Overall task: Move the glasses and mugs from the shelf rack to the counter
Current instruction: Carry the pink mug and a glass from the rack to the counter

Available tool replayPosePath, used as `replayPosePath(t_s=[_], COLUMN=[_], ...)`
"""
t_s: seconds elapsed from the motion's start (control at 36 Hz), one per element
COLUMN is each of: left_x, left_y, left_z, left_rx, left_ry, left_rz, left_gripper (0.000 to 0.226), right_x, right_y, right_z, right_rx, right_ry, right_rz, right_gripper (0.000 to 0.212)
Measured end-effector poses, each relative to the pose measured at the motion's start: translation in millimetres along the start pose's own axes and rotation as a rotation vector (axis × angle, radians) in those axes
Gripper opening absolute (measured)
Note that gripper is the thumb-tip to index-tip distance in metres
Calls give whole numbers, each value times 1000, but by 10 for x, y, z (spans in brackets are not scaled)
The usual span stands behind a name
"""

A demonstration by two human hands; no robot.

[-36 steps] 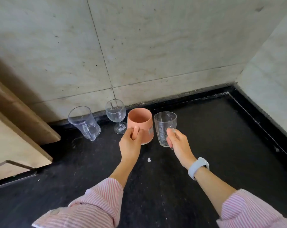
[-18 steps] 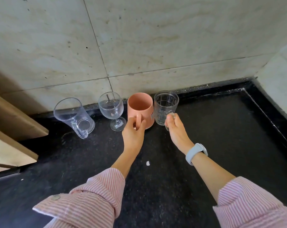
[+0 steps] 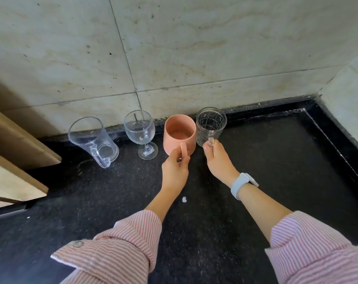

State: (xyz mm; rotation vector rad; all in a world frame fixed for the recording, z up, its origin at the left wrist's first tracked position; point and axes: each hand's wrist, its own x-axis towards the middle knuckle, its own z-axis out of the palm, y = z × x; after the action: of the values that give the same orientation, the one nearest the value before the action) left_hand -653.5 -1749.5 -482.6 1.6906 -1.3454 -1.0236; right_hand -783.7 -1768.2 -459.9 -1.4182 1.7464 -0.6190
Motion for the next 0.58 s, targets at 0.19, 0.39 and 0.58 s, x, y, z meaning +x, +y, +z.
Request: replayPosePath(t_s=[0.19, 0.39, 0.58], left_x=[-61, -178, -559], left_y=[158, 259, 343], left_z=[-83, -342, -1131], left_rx=[137, 201, 438], left_ry=[130, 18, 33], left_rz=[-130, -77, 65], left_gripper=[25, 35, 40], right_x=[-239, -520, -954], right_y=[-71, -308, -802], right_z=[-61, -149, 32], right_rx=[-115, -260, -440], right_ry=[31, 128, 48], right_rz=[22, -30, -292], right_gripper=[41, 50, 35])
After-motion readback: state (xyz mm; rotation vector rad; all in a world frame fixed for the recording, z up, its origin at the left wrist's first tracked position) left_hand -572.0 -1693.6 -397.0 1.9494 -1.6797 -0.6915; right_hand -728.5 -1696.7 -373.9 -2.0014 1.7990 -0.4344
